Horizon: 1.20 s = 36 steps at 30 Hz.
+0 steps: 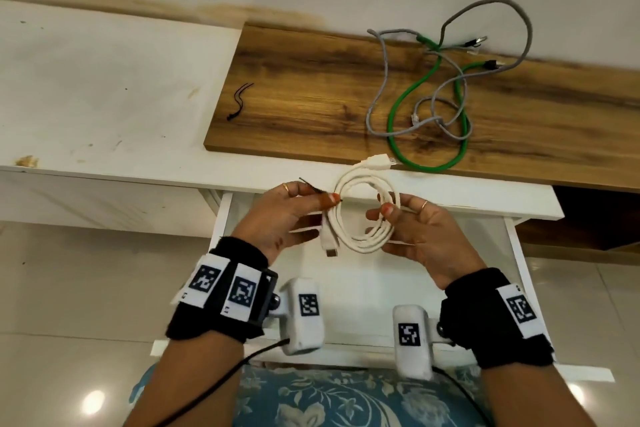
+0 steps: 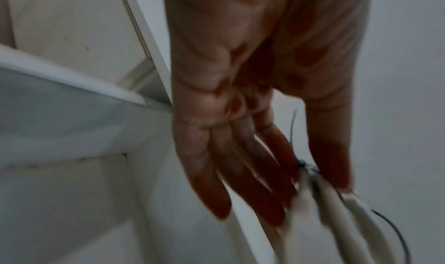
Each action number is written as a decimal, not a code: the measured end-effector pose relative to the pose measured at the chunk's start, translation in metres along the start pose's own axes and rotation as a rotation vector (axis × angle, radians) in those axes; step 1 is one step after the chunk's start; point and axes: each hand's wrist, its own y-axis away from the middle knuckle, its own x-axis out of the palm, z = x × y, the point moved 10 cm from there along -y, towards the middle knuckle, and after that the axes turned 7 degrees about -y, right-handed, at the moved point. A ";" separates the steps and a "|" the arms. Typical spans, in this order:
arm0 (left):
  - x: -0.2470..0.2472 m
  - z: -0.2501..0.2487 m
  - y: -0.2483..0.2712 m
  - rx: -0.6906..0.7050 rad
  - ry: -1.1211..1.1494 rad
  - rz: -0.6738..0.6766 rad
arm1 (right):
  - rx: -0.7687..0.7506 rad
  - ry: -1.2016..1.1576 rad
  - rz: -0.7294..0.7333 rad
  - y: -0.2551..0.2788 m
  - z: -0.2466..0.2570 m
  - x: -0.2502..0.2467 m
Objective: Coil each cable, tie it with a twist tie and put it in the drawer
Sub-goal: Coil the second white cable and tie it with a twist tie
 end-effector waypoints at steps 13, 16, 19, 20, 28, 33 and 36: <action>-0.044 0.033 -0.003 -0.146 -0.809 0.133 | -0.034 0.765 0.263 -0.014 -0.022 0.025; -0.067 0.032 -0.005 -0.163 -0.815 0.045 | -0.008 0.990 0.324 -0.029 -0.031 0.037; -0.088 0.030 -0.006 -0.161 -0.808 -0.044 | 0.007 1.207 0.385 -0.048 -0.039 0.051; -0.094 0.027 -0.007 -0.150 -0.803 -0.076 | 0.025 1.258 0.411 -0.054 -0.045 0.054; -0.137 -0.005 -0.004 0.045 -0.558 -0.415 | 0.284 1.457 0.519 -0.111 -0.129 0.048; -0.165 -0.019 0.014 0.161 -0.210 -0.659 | 0.270 1.572 0.488 -0.142 -0.173 0.049; -0.180 -0.018 0.023 0.186 -0.077 -0.742 | 0.305 1.596 0.543 -0.144 -0.201 0.057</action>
